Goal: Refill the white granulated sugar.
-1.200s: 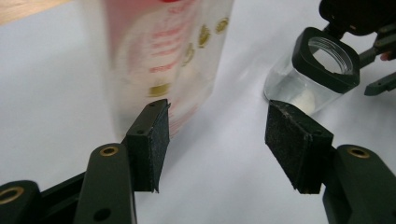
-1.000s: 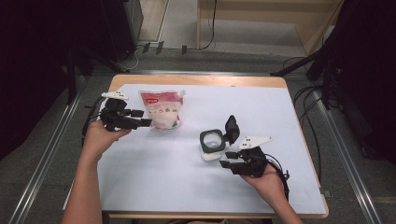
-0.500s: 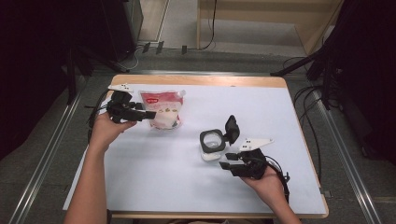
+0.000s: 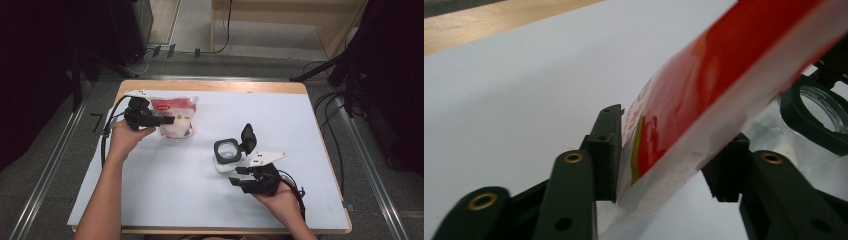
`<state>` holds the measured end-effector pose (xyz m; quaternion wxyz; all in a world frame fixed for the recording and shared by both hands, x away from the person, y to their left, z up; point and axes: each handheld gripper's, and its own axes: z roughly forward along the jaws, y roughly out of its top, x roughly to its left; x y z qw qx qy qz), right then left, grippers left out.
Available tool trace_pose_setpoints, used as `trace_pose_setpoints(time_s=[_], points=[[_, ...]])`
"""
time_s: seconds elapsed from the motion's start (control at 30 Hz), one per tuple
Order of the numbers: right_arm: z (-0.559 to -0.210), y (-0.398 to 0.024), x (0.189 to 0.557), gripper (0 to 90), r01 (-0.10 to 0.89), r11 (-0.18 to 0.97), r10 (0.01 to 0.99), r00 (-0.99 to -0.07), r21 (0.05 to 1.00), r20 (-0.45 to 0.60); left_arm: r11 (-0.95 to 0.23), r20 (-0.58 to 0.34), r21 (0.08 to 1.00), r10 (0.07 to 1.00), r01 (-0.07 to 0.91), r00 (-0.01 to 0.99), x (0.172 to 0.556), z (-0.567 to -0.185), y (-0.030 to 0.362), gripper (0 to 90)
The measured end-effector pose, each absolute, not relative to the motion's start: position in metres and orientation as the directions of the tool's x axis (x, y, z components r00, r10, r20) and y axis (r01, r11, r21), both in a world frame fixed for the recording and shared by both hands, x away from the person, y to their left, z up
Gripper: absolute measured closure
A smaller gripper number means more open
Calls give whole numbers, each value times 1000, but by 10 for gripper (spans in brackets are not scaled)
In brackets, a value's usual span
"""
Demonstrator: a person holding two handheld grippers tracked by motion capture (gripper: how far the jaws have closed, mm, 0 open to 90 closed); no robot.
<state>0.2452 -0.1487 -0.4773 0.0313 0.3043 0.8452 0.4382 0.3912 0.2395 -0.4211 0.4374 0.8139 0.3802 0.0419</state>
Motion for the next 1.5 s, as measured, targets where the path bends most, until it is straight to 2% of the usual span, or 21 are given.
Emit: trace_pose_setpoints(time_s=[0.07,0.17,0.27,0.37,0.7,0.9,1.07,1.5], points=[[-476,-147,244,546,485,429,540,-814,762,214,-339,-246,746,660,574,710,389,-421,237,630],[-474,-142,242,547,469,430,525,-825,772,209,-316,-271,744,662,588,699,389,-423,237,722],[-471,-138,239,546,456,433,518,-832,778,200,-286,-327,737,642,612,694,389,-425,238,864],[-468,-134,237,546,451,427,513,-835,784,201,-267,-352,734,637,624,686,389,-424,238,900],[-462,-128,237,543,438,409,509,-838,800,199,-266,-372,699,657,664,656,382,-407,234,900],[-458,-121,237,548,432,380,504,-838,818,209,-294,-345,706,651,644,676,372,-391,231,900],[-454,-110,239,553,437,374,499,-838,818,220,-284,-363,708,638,646,679,363,-379,232,900],[-448,-77,244,558,420,401,473,-856,814,208,-310,-348,718,616,623,707,342,-358,230,900]])
